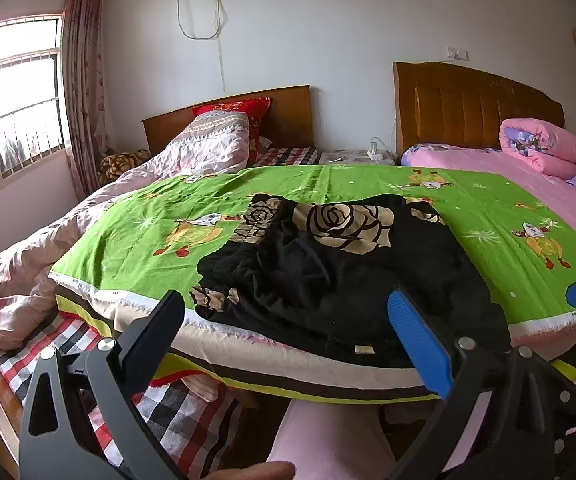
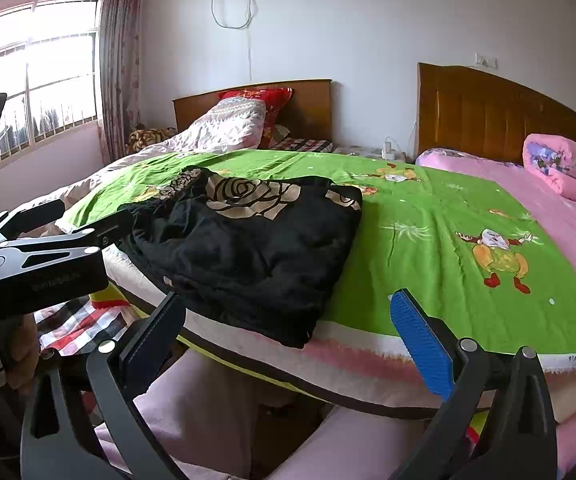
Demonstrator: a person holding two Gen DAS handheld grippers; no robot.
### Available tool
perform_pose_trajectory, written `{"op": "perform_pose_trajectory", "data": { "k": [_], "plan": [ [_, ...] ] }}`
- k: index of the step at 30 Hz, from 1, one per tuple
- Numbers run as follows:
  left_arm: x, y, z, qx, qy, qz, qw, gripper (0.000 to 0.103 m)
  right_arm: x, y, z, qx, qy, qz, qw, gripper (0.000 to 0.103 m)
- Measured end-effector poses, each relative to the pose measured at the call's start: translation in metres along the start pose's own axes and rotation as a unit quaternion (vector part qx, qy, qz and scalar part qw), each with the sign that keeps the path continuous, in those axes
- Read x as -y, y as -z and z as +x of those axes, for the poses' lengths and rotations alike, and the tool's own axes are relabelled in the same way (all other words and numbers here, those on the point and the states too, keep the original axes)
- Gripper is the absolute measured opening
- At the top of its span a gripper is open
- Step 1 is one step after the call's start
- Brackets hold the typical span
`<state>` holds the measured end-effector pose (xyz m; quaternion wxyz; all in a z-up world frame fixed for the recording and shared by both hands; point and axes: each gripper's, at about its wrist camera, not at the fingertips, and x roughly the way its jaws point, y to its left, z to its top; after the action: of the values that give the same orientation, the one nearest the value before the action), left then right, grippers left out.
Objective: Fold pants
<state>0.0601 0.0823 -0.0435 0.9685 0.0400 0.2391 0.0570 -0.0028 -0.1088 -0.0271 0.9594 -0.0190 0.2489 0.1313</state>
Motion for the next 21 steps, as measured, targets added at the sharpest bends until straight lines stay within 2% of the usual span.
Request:
{"op": "perform_pose_trajectory", "data": {
  "k": [9, 12, 15, 21],
  "plan": [
    [-0.0005, 0.0023, -0.0046, 0.010, 0.007, 0.002, 0.9999, 0.102, -0.0015, 0.0002, -0.0007, -0.001, 0.000, 0.001, 1.000, 0.099],
    [-0.0008, 0.0024, -0.0036, 0.002, 0.019, 0.000, 0.9998, 0.102, -0.0016, 0.0004, -0.0007, -0.001, 0.000, 0.001, 1.000, 0.099],
    [-0.0019, 0.0046, -0.0037, 0.003, -0.002, -0.004, 1.0000, 0.102, -0.0006, 0.0020, 0.0004, -0.002, -0.002, 0.001, 1.000, 0.099],
    [-0.0067, 0.0043, 0.0012, -0.012, 0.007, -0.012, 0.9998, 0.102, -0.0011, 0.0035, 0.0002, -0.002, -0.003, 0.002, 1.000, 0.099]
  ]
}}
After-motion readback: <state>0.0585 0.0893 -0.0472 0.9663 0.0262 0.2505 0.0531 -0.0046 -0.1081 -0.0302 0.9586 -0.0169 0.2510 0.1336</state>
